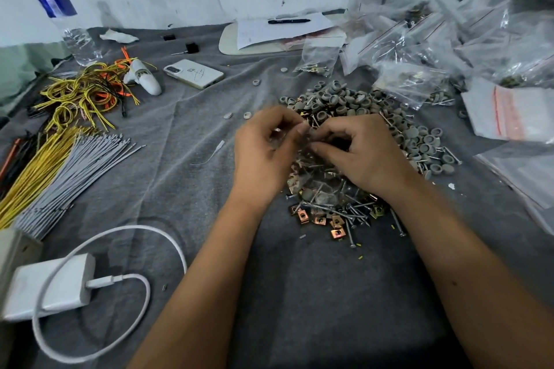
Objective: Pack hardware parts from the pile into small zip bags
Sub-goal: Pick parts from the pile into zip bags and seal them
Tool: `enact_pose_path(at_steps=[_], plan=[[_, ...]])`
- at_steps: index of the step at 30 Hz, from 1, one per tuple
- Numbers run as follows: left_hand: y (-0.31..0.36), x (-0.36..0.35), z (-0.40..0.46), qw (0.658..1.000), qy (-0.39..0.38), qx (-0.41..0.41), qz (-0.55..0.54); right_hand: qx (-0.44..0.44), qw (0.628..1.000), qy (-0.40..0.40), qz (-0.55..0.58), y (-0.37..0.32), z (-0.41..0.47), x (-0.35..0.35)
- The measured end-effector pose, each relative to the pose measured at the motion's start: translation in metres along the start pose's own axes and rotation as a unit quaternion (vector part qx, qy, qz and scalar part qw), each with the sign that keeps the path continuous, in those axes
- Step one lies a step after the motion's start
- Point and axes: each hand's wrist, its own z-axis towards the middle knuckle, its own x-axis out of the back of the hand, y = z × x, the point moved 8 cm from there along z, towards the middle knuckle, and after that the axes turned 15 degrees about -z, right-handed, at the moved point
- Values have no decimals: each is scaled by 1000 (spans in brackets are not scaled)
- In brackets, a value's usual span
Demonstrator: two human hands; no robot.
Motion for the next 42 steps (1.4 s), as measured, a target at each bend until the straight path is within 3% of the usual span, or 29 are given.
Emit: enact_pose_path(at_steps=[5, 11, 14, 19, 33, 39, 42], plan=[[-2, 6, 1, 999, 9, 28, -38, -36, 996, -24, 78, 9, 1, -3], [2, -3, 1, 999, -37, -18, 24, 17, 990, 84, 110, -4, -2, 20], [3, -6, -1, 997, -50, -24, 54, 30, 994, 81, 61, -6, -1, 18], [-9, -4, -2, 998, -44, 34, 39, 24, 997, 68, 18, -5, -1, 15], [-11, -1, -1, 998, -27, 59, -1, 79, 994, 78, -12, -17, -1, 15], [-8, -3, -1, 998, -46, 47, 3, 69, 994, 81, -12, -16, -1, 15], [-16, -1, -1, 995, -40, 85, -15, 43, 994, 98, 7, -9, -1, 18]])
